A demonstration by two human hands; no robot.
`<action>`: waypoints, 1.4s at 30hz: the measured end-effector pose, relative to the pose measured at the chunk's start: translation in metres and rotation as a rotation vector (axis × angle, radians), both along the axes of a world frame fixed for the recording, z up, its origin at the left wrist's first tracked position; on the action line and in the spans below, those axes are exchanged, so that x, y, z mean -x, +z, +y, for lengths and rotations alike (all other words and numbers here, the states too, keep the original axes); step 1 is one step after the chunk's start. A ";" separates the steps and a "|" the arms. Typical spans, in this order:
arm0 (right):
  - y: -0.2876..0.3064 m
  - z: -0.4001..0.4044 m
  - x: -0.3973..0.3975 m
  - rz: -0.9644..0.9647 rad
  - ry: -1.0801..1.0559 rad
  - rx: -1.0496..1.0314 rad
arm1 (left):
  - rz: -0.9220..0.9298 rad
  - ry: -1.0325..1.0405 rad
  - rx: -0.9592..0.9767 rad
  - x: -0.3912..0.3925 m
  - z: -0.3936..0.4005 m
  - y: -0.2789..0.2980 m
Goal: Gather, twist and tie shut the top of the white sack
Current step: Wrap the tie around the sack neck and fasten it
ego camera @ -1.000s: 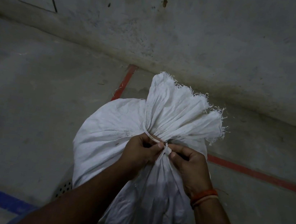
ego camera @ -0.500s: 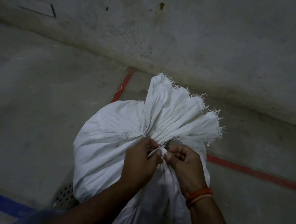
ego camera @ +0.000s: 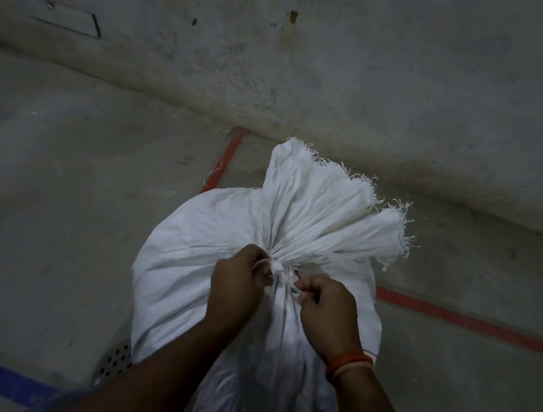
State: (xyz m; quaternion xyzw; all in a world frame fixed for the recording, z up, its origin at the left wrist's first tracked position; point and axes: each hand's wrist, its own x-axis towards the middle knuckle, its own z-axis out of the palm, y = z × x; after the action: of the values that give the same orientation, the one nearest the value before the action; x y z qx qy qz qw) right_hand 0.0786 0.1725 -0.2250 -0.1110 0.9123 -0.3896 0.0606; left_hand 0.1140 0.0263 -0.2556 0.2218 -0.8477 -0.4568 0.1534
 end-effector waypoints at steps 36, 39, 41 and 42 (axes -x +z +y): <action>0.022 -0.015 0.008 0.109 0.493 0.039 | -0.039 -0.171 -0.414 0.020 -0.041 0.002; 0.016 -0.015 0.013 0.133 0.418 -0.002 | -0.033 -0.181 -0.348 0.020 -0.042 0.004; 0.016 -0.012 0.014 0.071 0.446 -0.011 | -0.034 -0.181 -0.299 0.020 -0.042 0.004; 0.016 -0.009 0.013 0.051 0.484 -0.020 | -0.030 -0.180 -0.296 0.020 -0.042 0.005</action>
State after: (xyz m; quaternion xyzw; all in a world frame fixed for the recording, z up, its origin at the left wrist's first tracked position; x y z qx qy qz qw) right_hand 0.0654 0.1634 -0.2093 -0.3358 0.8641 -0.3515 0.1303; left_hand 0.0942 -0.0154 -0.2510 0.1720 -0.7897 -0.5853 0.0649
